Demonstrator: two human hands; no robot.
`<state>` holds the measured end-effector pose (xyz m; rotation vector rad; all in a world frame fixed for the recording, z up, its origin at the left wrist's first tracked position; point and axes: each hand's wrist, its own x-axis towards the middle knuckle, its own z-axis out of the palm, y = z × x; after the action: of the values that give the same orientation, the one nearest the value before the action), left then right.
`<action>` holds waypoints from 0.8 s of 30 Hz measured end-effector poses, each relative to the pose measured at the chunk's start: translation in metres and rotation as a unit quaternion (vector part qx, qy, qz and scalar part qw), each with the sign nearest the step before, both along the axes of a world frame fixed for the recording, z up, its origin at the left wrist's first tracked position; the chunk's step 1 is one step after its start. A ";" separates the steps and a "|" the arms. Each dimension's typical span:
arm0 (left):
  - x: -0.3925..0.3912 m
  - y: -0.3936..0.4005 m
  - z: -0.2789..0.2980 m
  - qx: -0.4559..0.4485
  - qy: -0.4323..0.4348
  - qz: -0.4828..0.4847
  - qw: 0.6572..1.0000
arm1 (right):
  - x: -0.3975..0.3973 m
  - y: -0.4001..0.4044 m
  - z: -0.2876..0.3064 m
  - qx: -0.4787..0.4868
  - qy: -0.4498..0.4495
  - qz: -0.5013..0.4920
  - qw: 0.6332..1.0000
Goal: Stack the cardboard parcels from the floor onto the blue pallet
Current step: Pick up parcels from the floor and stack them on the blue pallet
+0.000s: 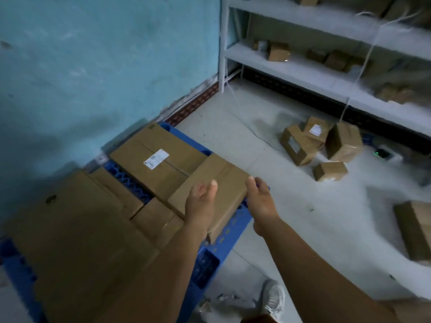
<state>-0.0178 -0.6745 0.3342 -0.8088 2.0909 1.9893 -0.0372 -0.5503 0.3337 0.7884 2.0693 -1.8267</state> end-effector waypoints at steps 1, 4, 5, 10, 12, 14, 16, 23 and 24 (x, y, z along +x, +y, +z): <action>-0.004 0.016 0.002 0.000 0.001 -0.017 1.000 | 0.000 0.016 0.002 -0.003 0.002 -0.019 1.000; -0.018 0.069 0.009 0.011 0.011 -0.054 0.998 | -0.001 0.063 0.008 -0.012 0.007 -0.070 0.997; -0.023 0.088 0.010 0.014 0.014 -0.069 0.997 | -0.002 0.079 0.009 -0.013 0.010 -0.084 0.996; -0.045 0.182 0.009 0.000 0.029 -0.137 0.990 | -0.006 0.168 0.010 -0.019 0.014 -0.154 0.988; -0.053 0.220 0.009 -0.015 0.028 -0.160 0.987 | -0.009 0.206 0.010 -0.016 0.008 -0.172 0.985; -0.062 0.257 0.009 -0.026 0.027 -0.182 0.983 | -0.013 0.244 0.012 -0.018 0.002 -0.188 0.982; -0.071 0.294 0.008 -0.032 0.027 -0.204 0.978 | -0.016 0.282 0.015 -0.021 -0.002 -0.208 0.978; -0.089 0.427 0.005 -0.057 0.008 -0.282 0.958 | -0.012 0.407 0.019 -0.020 -0.007 -0.286 0.958; -0.090 0.443 0.004 -0.056 0.006 -0.295 0.954 | -0.010 0.423 0.016 -0.019 -0.007 -0.299 0.954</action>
<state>-0.1076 -0.2314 0.3386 -0.1405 2.1303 1.5630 -0.0467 -0.1274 0.3494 1.5429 1.9034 -2.1206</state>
